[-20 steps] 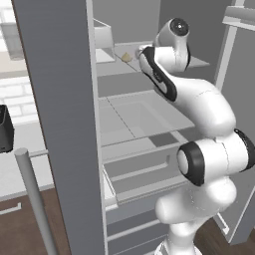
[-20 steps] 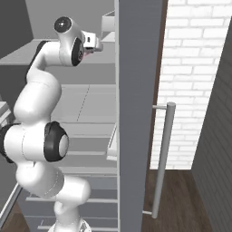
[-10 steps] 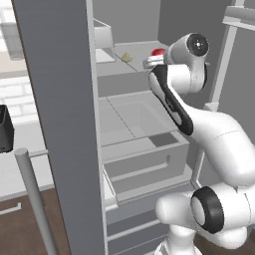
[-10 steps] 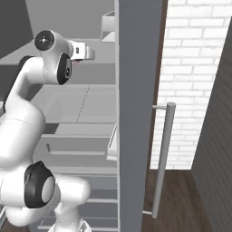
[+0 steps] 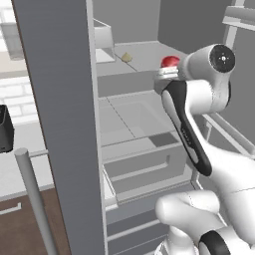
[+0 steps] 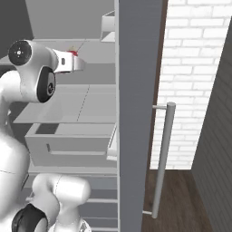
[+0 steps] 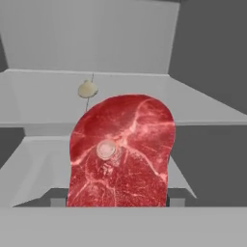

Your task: Place one garlic and one steak in each tupperware on the nearby counter, to pack two identical lunches.

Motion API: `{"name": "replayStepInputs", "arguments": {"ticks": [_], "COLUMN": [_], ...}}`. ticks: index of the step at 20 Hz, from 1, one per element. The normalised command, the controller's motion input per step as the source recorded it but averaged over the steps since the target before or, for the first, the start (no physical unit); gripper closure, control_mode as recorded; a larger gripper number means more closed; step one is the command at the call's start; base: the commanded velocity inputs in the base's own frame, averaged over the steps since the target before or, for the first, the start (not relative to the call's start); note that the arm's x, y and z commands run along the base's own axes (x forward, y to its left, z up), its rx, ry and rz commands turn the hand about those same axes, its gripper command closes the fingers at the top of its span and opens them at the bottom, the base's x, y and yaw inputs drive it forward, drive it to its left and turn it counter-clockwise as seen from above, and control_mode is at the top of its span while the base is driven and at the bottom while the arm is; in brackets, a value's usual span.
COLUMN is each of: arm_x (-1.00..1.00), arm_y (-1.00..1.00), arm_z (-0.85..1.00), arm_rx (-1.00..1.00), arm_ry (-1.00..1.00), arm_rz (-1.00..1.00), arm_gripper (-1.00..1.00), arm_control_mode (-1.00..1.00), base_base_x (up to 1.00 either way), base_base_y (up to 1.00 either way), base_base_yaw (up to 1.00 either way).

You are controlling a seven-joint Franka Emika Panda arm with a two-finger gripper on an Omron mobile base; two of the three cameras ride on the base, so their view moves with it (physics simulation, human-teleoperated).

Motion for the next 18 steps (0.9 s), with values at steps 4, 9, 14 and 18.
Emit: {"name": "replayStepInputs", "arguments": {"ticks": [4,9,14,18], "arm_x": [-1.00,-0.60,0.00,0.00], "arm_y": [-0.05,-0.09,0.00,0.00], "arm_z": [-0.21,-0.16,0.00,0.00], "arm_rx": [0.00,0.00,0.00,0.00], "arm_ry": [-0.04,-0.03,0.00,0.00], "arm_rz": [0.00,0.00,0.00,0.00], "arm_gripper": [1.00,1.00,1.00,1.00], "arm_control_mode": [-1.00,1.00,1.00,1.00], "base_base_x": [0.00,-0.40,-1.00,-1.00], "base_base_y": [0.00,-0.05,-0.11,0.00], "base_base_yaw": [0.00,0.00,0.00,0.00]}}
